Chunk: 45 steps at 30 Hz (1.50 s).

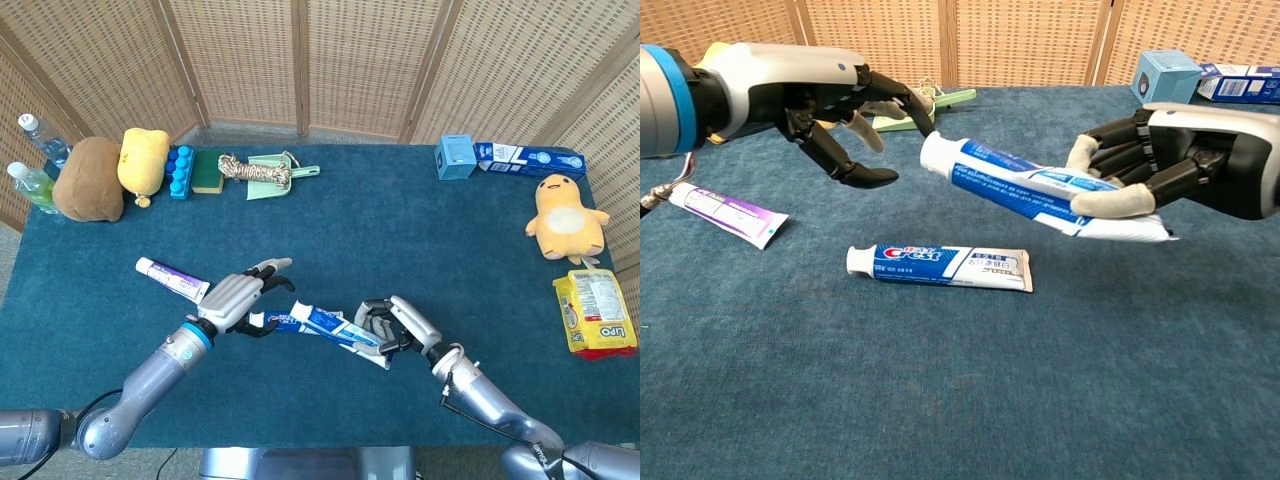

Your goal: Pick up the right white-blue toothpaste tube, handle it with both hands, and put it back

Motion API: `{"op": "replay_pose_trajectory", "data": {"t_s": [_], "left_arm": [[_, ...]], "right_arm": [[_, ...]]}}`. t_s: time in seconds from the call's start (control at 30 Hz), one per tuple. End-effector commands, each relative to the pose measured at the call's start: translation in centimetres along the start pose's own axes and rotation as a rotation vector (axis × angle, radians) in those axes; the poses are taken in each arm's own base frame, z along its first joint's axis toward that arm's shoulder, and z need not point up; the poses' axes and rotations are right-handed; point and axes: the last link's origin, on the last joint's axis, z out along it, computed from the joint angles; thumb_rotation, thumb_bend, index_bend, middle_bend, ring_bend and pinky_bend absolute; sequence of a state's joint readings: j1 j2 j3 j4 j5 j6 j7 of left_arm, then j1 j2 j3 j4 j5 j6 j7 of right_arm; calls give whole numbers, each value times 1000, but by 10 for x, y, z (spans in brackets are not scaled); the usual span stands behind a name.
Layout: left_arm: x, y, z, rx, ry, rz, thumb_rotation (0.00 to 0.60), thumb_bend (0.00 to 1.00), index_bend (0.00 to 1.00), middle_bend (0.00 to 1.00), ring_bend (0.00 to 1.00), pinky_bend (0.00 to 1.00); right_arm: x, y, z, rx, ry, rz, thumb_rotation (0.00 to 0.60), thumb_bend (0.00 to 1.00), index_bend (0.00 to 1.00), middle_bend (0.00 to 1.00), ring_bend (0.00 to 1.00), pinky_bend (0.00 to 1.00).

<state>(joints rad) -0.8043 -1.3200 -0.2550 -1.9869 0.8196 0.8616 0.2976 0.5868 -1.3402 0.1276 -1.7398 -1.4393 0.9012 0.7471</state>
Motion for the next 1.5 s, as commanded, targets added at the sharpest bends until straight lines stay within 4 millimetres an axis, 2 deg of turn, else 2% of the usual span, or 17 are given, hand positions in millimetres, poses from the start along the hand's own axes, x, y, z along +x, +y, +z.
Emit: {"op": "replay_pose_trajectory", "data": {"t_s": [0.03, 0.37, 0.53, 1.5], "left_arm": [[-1, 2, 3, -3, -3, -13, 600, 336, 249, 53, 41, 184], [-7, 9, 10, -28, -26, -50, 600, 336, 265, 57, 41, 187], [-7, 12, 12, -37, -23, -59, 600, 336, 309, 62, 43, 190], [-7, 11, 14, -28, -16, -64, 600, 336, 376, 68, 45, 182]], "right_arm": [[-3, -1, 1, 1, -9, 2, 600, 578, 935, 759, 768, 793], [-11, -2, 4, 1, -28, 0, 600, 578, 935, 759, 770, 793], [-10, -2, 5, -3, -28, 1, 600, 577, 935, 759, 771, 793], [-8, -1, 5, -22, -29, 10, 600, 577, 935, 758, 771, 793]]}}
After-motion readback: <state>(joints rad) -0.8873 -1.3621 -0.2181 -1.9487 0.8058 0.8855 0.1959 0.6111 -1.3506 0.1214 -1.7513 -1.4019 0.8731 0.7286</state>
